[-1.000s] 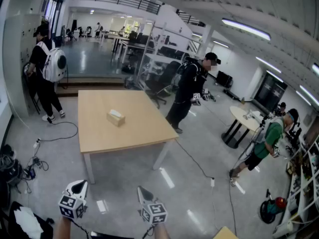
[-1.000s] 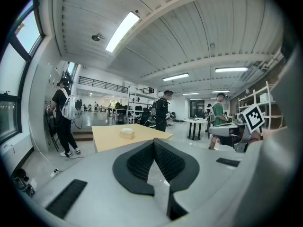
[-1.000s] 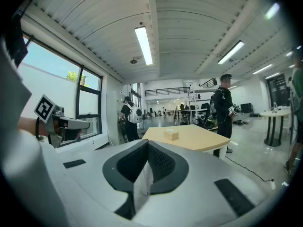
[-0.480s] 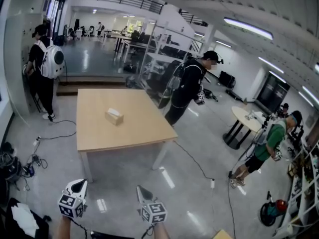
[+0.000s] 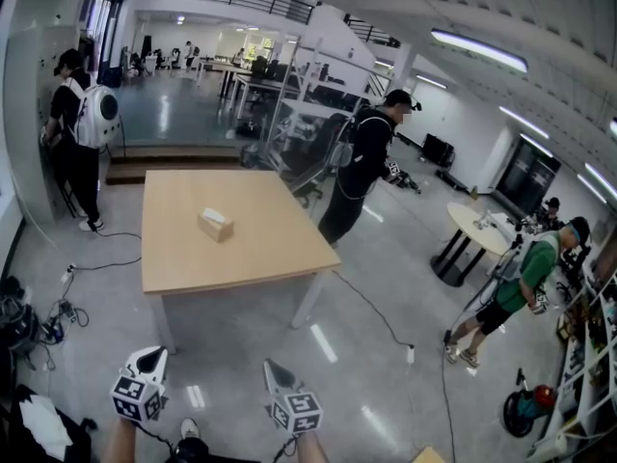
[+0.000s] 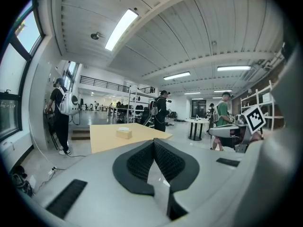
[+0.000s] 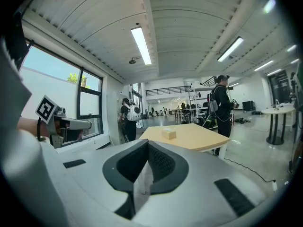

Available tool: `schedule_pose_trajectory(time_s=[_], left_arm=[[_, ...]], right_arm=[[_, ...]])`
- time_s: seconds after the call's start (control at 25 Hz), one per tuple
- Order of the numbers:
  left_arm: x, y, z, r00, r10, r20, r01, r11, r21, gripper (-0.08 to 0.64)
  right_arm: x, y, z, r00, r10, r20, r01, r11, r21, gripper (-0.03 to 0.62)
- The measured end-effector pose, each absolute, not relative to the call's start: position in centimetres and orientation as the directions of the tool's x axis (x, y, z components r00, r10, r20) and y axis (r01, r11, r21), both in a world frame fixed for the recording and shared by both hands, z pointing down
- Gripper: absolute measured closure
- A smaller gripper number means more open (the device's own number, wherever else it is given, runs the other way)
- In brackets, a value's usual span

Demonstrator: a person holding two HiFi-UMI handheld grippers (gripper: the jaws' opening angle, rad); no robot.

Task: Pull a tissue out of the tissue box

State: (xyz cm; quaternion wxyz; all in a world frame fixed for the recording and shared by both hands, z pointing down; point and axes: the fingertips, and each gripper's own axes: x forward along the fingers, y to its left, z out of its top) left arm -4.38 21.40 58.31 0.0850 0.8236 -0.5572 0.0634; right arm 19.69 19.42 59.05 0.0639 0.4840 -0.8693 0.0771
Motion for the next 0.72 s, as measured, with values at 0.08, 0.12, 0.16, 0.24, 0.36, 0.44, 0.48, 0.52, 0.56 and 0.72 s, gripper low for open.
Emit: schedule_pose_trajectory(time_s=[0.08,0.12,0.16,0.24,0.36,0.44,0.48,0.52,0.56,0.72], left_arm=[[-4.4,20.6,58.5,0.372,-0.906,0.200,-0.928,-0.365,0.070,0.552],[-4.3,20.1,58.4,0.375,-0.905,0.200,-0.927,-0.368,0.070,0.552],[-4.2,19.6,58.2,0.377,-0.904,0.200,-0.926,-0.371,0.069,0.552],[-4.2,18.2,58.2,0.381,-0.903,0.201,-0.925,-0.375,0.067,0.552],[-4.5,15.9,58.2,0.385,-0.901,0.199,-0.923,-0.379,0.071,0.552],[-4.8,14.3,58.5,0.390,-0.899,0.200,-0.921,-0.385,0.068,0.552],[-4.9,13.4,58.6,0.394,-0.897,0.201,-0.919,-0.389,0.067,0.552],[-5.0,12.5,58.7,0.398,-0.894,0.203,-0.917,-0.393,0.068,0.552],[-5.0,11.6,58.6,0.402,-0.892,0.204,-0.915,-0.397,0.070,0.552],[-5.9,7.9,58.4,0.408,-0.889,0.210,-0.913,-0.402,0.069,0.552]], right_arm=[[19.8,18.9,59.4,-0.521,-0.832,0.191,-0.853,0.517,-0.074,0.581],[19.9,18.5,59.5,-0.519,-0.833,0.193,-0.854,0.514,-0.076,0.581],[20.0,18.0,59.4,-0.517,-0.834,0.195,-0.855,0.512,-0.077,0.581],[20.1,16.7,59.3,-0.513,-0.836,0.196,-0.858,0.508,-0.079,0.581],[19.6,14.8,59.5,-0.510,-0.837,0.197,-0.860,0.505,-0.080,0.581],[19.2,13.2,59.6,-0.508,-0.839,0.196,-0.861,0.504,-0.074,0.581],[19.0,12.4,59.5,-0.506,-0.840,0.195,-0.862,0.502,-0.073,0.581],[18.9,11.6,59.3,-0.504,-0.842,0.194,-0.863,0.500,-0.073,0.581],[18.8,10.7,59.2,-0.503,-0.842,0.194,-0.864,0.499,-0.073,0.581],[17.8,7.4,58.8,-0.498,-0.842,0.206,-0.866,0.496,-0.067,0.581]])
